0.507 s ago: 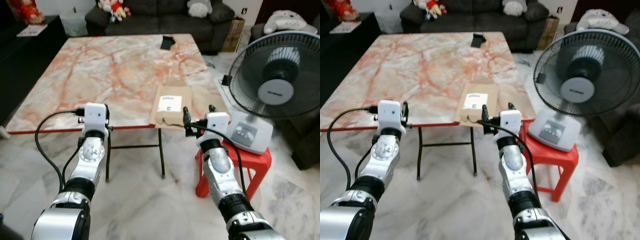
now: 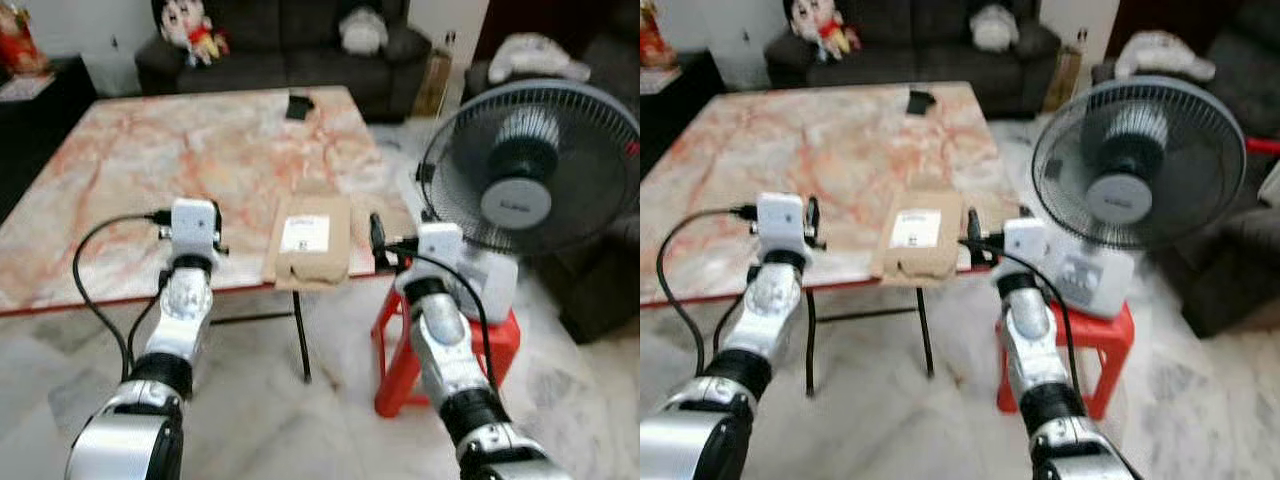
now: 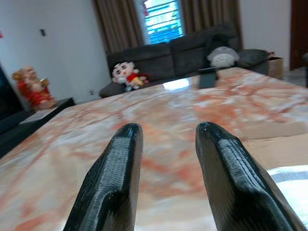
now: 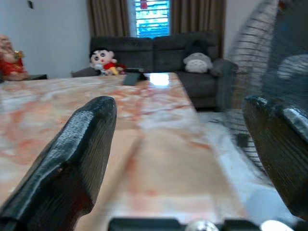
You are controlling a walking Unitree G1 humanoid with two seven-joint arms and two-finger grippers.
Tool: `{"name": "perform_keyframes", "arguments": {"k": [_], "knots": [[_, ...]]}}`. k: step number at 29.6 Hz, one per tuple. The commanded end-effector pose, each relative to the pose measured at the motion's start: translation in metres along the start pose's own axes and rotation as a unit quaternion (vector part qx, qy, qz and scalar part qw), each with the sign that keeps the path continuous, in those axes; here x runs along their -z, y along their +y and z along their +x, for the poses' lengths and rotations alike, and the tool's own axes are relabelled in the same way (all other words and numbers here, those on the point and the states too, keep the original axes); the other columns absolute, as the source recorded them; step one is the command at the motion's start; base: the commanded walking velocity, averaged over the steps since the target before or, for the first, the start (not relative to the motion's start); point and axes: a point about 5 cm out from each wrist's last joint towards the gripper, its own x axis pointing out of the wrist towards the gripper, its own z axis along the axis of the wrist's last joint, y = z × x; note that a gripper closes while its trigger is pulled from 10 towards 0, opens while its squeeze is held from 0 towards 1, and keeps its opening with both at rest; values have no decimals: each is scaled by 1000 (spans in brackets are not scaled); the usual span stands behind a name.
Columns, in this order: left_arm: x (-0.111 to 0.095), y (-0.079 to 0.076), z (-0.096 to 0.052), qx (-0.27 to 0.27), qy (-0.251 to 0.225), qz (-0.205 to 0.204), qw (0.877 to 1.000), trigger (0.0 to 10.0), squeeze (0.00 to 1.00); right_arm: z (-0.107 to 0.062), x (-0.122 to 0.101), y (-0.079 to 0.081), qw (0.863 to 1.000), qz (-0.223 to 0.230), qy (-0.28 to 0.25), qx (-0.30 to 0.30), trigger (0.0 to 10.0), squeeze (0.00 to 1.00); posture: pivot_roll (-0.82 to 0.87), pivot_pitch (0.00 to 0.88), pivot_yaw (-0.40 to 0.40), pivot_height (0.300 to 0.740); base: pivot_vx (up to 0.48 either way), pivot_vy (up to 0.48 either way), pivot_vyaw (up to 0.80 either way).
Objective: Picking trash to rubbish bin
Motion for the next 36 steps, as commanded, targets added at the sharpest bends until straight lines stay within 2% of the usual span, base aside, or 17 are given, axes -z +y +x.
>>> {"name": "perform_keyframes", "arguments": {"k": [1, 8, 29, 36], "knots": [[-6, -4, 3, 9, -8, 8, 1000, 10000, 0, 4, -9, -1, 1000, -7, -20, 0, 10000, 0, -103, 1, -5, 740, 368, 0, 800], [-6, -4, 3, 9, -10, 9, 1000, 10000, 0, 3, -8, -1, 1000, 11, -14, 4, 10000, 0, -102, 2, -6, 740, 367, 0, 635], [-7, -6, 3, 14, -11, 8, 1000, 10000, 0, 3, -7, 0, 1000, 14, -10, -1, 10000, 0, -102, 6, -8, 740, 366, 0, 0], [-8, -23, -1, 81, -17, -1, 997, 10000, 0, 2, -3, 1, 1000, 19, 2, -5, 10000, 0, -101, 9, -11, 740, 149, 0, 0]]}}
